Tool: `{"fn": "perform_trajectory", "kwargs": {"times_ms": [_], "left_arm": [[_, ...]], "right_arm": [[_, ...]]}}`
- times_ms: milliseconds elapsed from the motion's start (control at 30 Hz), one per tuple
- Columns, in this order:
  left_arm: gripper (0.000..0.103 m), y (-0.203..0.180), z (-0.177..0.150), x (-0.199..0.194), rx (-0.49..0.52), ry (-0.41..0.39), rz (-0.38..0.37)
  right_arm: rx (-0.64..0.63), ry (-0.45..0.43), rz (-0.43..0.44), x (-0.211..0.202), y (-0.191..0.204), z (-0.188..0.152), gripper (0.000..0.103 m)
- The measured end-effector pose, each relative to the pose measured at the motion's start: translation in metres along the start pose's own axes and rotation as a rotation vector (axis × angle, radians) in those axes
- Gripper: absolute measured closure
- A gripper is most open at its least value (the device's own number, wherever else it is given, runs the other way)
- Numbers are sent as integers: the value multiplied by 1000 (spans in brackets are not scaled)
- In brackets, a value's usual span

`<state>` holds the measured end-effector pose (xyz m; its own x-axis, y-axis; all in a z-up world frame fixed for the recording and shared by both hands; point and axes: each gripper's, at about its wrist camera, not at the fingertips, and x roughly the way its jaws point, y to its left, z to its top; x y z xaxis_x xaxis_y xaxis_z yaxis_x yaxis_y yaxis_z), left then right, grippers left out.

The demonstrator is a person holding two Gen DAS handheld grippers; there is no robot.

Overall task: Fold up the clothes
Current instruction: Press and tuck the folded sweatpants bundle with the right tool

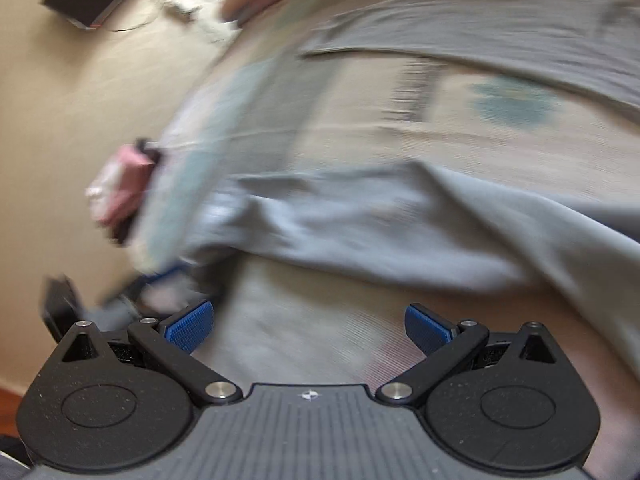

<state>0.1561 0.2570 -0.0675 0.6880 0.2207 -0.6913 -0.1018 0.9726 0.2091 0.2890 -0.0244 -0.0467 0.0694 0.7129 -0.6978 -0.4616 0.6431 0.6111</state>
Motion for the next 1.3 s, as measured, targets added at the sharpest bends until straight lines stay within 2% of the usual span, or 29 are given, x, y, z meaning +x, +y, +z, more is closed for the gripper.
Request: {"fn": "perform_trajectory", "kwargs": {"times_ms": [67, 200, 467, 600, 767, 933, 1067, 1167, 1233, 1300], "left_arm": [[3, -7, 4, 6, 63, -26, 15], [3, 0, 14, 12, 74, -38, 33], [3, 56, 29, 15, 26, -12, 234], [3, 68, 26, 11, 14, 15, 257], [3, 76, 14, 10, 0, 82, 268], [3, 76, -11, -1, -53, 138, 242], [3, 73, -21, -21, -116, 131, 193], [3, 77, -19, -36, -199, 95, 72], [3, 80, -17, -43, -250, 72, -23], [3, 83, -14, -42, -275, 83, -84]], "right_arm": [[5, -5, -68, -9, -10, -19, 0], [48, -51, -75, -23, -19, -43, 0], [81, -118, -80, -27, -21, -53, 0], [62, -158, -85, -27, -20, -60, 0], [41, -153, -105, -26, -15, -60, 0], [-1, -80, -88, -23, -3, -43, 0], [-182, -59, -36, -14, 30, -15, 1], [-409, -45, -32, 6, 71, 20, 16], [-538, -42, 2, 23, 97, 45, 27], [-586, -16, 65, 48, 115, 68, 38]]}}
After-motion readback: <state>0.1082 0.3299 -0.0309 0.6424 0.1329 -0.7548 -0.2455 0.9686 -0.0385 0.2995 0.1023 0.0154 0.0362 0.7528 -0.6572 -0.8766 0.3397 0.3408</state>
